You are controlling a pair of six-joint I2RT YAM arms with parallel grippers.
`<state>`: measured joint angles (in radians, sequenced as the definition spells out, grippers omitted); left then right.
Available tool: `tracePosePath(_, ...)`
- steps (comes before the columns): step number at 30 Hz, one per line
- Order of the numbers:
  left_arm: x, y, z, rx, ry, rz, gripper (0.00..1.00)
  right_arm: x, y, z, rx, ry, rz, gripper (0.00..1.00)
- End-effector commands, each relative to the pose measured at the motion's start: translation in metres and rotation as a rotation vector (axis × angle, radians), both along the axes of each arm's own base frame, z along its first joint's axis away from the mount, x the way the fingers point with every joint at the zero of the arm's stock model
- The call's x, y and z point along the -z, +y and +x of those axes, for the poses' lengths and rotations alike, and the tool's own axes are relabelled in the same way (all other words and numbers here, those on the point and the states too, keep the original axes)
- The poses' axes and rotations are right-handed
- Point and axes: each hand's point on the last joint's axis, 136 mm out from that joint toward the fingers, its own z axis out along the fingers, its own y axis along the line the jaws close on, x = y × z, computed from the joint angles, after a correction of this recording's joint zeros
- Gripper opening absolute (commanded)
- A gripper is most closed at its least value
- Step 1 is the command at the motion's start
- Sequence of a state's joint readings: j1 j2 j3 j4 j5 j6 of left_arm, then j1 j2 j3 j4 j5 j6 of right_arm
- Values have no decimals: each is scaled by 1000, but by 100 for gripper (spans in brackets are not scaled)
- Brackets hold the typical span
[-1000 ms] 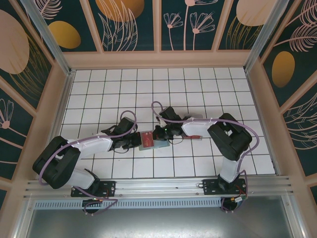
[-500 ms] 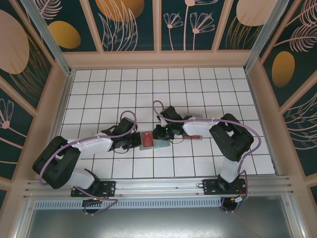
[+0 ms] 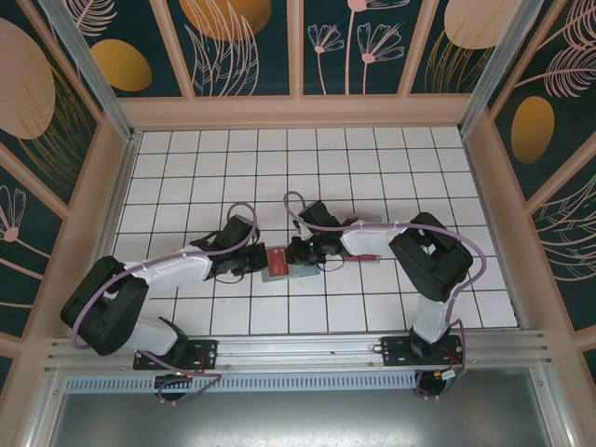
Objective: Take the credit cards out of the card holder
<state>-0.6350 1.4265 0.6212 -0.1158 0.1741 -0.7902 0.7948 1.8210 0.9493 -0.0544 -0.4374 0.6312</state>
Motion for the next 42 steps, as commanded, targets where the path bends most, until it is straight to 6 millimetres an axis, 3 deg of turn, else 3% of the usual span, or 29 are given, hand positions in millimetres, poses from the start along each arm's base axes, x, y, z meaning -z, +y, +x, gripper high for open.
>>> tracePosePath(1, 2, -2, 3, 3, 10, 10, 5, 3, 2, 0, -8, -2, -18, 15)
tracePosePath(16, 25, 3, -9, 10, 72, 34, 5, 6, 3, -3, -14, 15, -10, 16)
tracePosePath(30, 28, 3, -12, 9, 82, 25, 3, 1, 14, -6, -43, 18, 33, 16)
tracePosePath(37, 29, 2, -13, 10, 88, 24, 0, 1, 11, -6, -37, 18, 27, 0)
tracePosePath(42, 29, 3, -13, 9, 89, 29, 0, -3, 7, -3, -26, -2, 22, 0)
